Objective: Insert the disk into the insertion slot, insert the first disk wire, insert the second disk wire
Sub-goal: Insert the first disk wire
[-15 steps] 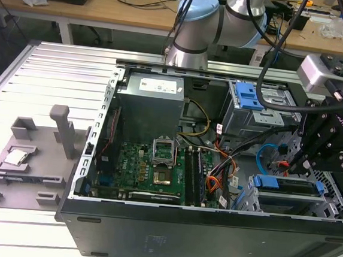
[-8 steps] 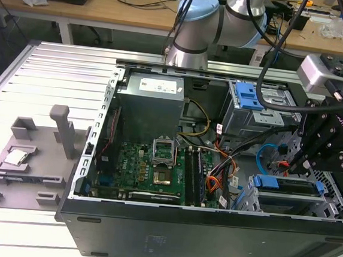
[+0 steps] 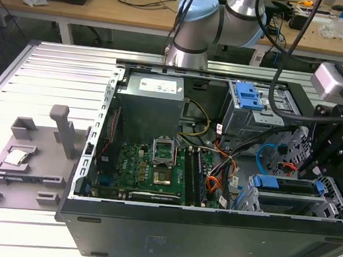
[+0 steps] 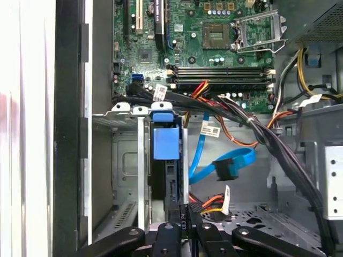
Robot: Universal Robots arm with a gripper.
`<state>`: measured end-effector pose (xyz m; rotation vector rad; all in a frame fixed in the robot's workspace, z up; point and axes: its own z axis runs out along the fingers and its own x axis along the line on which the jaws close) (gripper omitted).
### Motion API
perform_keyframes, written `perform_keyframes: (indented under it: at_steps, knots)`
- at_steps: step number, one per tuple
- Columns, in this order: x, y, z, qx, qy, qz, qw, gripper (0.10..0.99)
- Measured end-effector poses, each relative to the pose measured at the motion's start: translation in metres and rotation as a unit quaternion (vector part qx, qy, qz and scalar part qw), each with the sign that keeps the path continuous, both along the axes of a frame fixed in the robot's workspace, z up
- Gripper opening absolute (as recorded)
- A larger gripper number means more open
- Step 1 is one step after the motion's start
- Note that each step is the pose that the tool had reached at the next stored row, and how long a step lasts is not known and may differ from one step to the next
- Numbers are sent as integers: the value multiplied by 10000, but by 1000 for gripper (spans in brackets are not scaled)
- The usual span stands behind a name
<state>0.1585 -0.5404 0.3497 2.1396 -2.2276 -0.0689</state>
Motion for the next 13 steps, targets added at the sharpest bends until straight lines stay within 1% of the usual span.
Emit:
perform_keyframes:
  at_steps: [1,5,13]
  knots:
    - [0,-10,-12,1,0,0,10000,176]
    - [-4,-12,-49,0,0,-1,10000,176]
    - [-20,-33,-61,0,0,0,10000,176]
